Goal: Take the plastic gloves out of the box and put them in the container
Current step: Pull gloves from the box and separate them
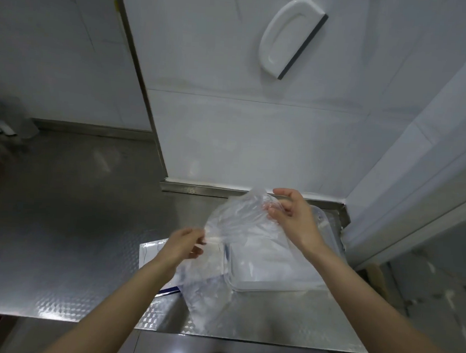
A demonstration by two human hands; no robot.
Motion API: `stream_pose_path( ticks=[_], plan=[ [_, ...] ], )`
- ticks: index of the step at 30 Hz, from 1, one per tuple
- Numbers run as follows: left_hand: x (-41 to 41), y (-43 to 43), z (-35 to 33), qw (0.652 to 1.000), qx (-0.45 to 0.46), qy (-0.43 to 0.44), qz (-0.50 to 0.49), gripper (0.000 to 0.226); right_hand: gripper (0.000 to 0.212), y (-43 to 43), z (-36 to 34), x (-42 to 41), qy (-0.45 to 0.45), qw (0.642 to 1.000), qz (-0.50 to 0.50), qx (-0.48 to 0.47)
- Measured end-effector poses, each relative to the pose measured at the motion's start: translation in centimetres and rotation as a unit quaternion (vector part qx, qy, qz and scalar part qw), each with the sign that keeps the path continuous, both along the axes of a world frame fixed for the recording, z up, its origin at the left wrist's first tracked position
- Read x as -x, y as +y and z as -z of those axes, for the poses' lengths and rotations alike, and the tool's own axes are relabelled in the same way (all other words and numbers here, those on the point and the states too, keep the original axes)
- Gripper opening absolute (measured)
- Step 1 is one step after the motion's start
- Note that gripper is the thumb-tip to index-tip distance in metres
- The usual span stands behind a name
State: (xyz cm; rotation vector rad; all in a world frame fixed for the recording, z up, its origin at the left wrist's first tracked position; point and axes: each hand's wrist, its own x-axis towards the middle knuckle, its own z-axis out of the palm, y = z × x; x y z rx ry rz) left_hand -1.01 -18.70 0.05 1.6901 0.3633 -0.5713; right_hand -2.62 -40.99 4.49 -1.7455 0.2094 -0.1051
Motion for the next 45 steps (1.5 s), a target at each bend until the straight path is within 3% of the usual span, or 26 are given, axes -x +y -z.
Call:
stream_pose_path(
  ticks=[3,6,9,13,17,20,22,26,30,35,38,42,45],
  plan=[
    [-1.4,0.2,-1.0,0.999,0.046,-0.022,-0.01,0.034,0.029,-0.5,-1.1,0.3,0.023,0.995,-0.094,0.012],
    [-2.5,-0.6,-2.1,0.988,0.122,-0.045,0.089,0.072,0.03,-1.2,-1.7,0.5,0.058,0.975,-0.214,0.035],
    [-2.4,-1.9,-3.2,0.964,0.158,-0.024,0.214,0.052,0.029,-1.6,-2.0,0.6,0.068,0.959,-0.272,0.033],
    [-2.3,-2.4,-3.1,0.924,0.141,0.034,0.353,0.035,0.027,-2.8,-2.4,0.5,0.091,0.95,-0.292,0.053],
    [-2.9,-3.5,-4.3,0.953,0.064,-0.092,0.28,0.018,0.024,-4.6,-2.2,0.5,0.105,0.949,-0.251,0.157],
    [-3.8,-4.8,-5.7,0.955,0.043,-0.219,0.197,0.023,0.03,-5.5,-2.1,0.3,0.056,0.953,-0.167,0.248],
    [-4.1,-5.6,-7.0,0.939,0.01,-0.307,0.158,0.028,0.037,-6.0,-2.3,0.2,-0.014,0.955,-0.097,0.281],
    [-3.3,-6.3,-8.9,0.891,-0.007,-0.44,0.111,0.037,0.027,-6.3,-2.9,0.8,-0.189,0.918,0.028,0.347],
    [-1.4,-6.2,-7.5,0.86,-0.038,-0.483,0.164,0.05,0.037,-7.3,-0.9,1.9,-0.223,0.893,0.003,0.391],
    [-0.5,-6.0,-2.4,0.81,-0.14,-0.454,0.343,0.047,0.048,-8.6,4.4,2.1,-0.08,0.883,-0.129,0.444],
    [-0.3,-6.6,-0.3,0.787,-0.225,-0.376,0.435,0.061,0.049,-8.5,6.7,1.6,0.022,0.862,-0.206,0.463],
    [0.5,-8.7,0.6,0.735,-0.293,-0.293,0.537,0.079,0.052,-7.9,7.9,1.0,0.091,0.838,-0.242,0.48],
    [0.7,-9.9,1.2,0.713,-0.294,-0.206,0.603,0.083,0.05,-7.7,8.4,0.8,0.142,0.811,-0.275,0.496]
  ],
)
